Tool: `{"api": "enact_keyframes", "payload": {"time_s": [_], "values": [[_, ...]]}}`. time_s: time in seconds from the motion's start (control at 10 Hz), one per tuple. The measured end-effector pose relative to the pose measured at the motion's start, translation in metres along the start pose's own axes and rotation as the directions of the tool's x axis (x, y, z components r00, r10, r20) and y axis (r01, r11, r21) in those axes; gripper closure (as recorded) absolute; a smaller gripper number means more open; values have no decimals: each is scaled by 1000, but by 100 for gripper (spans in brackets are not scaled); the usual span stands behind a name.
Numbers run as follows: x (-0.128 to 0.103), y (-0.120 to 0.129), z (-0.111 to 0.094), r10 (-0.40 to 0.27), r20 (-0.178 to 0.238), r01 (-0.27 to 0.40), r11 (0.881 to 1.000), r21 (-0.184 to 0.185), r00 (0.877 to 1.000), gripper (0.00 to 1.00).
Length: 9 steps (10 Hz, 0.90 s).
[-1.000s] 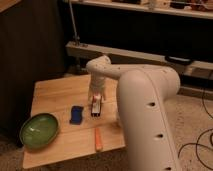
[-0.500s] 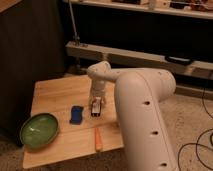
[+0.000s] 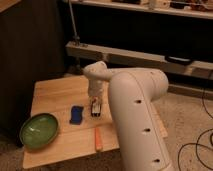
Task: Place the eraser on the white sponge
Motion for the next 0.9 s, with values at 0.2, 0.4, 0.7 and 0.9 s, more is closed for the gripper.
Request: {"api": "enact_keyframes", "payload": {"time_s": [0.2, 0.4, 0.7, 0.9], "values": [[6, 1, -22, -8, 31, 8, 1000, -8, 999, 100], [17, 9, -65, -33, 71, 35, 999, -18, 997, 100], [49, 26, -133, -45, 78, 48, 998, -38, 996, 100], [70, 44, -157, -43, 65, 46, 998, -39, 997, 100]]}}
